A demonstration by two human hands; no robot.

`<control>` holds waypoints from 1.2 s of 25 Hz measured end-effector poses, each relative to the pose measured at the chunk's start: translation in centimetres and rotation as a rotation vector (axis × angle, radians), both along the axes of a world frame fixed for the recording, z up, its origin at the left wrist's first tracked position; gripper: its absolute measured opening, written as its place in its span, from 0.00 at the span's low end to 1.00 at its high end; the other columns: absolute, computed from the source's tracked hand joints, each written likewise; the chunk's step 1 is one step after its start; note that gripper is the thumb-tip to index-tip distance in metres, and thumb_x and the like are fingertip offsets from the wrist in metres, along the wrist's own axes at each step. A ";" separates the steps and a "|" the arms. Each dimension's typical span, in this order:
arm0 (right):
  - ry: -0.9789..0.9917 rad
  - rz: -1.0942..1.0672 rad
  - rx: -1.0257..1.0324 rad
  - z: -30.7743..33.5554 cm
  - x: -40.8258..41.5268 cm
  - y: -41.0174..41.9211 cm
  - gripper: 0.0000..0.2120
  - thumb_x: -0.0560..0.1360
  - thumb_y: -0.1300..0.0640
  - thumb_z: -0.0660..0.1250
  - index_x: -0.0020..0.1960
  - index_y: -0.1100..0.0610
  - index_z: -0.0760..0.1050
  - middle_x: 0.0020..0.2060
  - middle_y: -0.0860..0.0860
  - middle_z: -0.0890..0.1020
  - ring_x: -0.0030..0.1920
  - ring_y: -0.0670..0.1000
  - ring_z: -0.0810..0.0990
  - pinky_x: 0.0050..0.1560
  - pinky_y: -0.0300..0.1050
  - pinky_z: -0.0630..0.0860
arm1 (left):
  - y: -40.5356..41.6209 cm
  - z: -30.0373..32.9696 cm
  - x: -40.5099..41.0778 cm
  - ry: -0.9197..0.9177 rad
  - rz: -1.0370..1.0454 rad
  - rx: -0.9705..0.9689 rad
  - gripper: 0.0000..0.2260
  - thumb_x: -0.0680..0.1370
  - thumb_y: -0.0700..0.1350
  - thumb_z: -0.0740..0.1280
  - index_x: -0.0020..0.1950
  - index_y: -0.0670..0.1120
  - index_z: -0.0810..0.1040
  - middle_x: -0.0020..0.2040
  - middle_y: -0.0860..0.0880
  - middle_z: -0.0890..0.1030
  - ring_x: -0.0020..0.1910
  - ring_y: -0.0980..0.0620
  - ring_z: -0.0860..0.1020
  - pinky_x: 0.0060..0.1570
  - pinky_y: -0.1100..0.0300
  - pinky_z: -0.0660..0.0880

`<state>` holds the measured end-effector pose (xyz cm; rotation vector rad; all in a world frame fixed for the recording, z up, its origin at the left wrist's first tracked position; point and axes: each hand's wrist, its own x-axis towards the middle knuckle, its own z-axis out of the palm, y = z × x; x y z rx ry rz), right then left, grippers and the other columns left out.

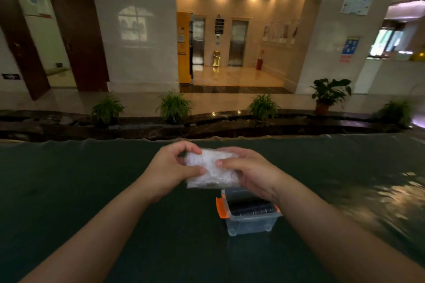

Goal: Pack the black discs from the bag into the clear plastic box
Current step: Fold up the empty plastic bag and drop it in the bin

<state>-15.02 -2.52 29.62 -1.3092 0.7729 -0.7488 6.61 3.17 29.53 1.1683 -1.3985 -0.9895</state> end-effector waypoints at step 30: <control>0.877 -1.190 0.256 -30.0 -72.2 28.8 0.09 0.73 0.61 0.69 0.49 0.52 0.85 0.41 0.54 0.86 0.43 0.56 0.82 0.42 0.45 0.75 | 5.6 -30.8 -72.4 -0.604 -0.788 0.113 0.22 0.70 0.45 0.80 0.61 0.48 0.77 0.57 0.50 0.80 0.55 0.55 0.79 0.59 0.60 0.73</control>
